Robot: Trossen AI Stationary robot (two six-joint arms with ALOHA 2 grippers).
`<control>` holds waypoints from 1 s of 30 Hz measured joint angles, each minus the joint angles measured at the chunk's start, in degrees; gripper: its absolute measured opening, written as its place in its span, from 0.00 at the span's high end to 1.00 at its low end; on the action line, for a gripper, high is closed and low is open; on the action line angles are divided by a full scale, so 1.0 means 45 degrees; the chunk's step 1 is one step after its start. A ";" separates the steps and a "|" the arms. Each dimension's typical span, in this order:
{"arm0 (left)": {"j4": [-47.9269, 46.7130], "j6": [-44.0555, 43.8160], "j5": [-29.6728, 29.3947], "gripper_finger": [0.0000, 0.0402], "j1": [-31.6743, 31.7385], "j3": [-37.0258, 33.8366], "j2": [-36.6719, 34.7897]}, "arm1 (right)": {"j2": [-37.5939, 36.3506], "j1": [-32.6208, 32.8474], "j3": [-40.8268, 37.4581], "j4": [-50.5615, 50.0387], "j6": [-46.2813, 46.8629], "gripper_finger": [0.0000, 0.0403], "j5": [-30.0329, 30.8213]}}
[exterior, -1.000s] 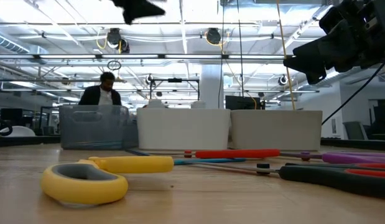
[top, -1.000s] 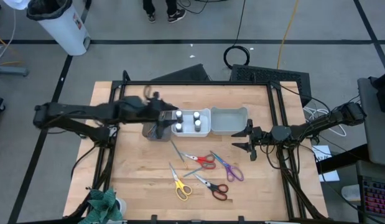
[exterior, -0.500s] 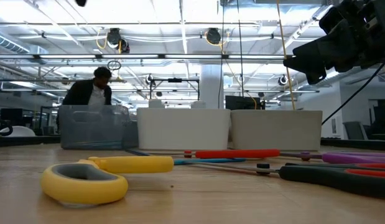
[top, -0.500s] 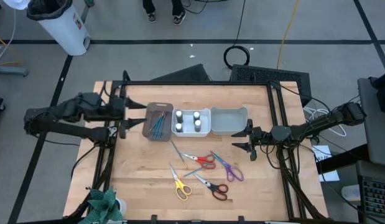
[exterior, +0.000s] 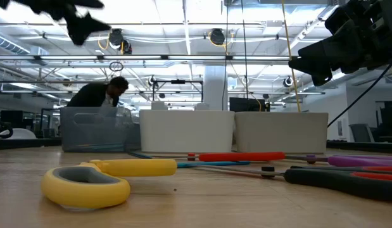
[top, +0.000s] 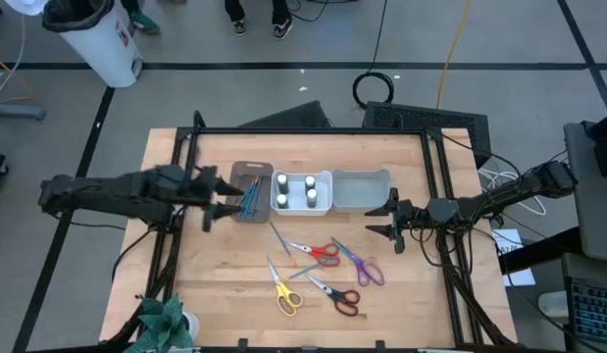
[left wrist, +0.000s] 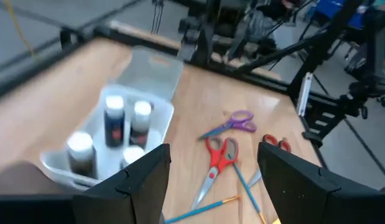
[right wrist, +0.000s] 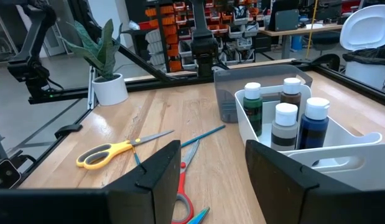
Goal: Pick & Place Paint Supplies
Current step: Put the blue paint brush into the black bin
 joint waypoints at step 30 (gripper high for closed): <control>0.6916 0.4378 0.0438 0.38 -0.4579 0.1826 0.5666 | 0.0000 -0.0002 0.0000 0.0000 0.0002 0.58 0.0002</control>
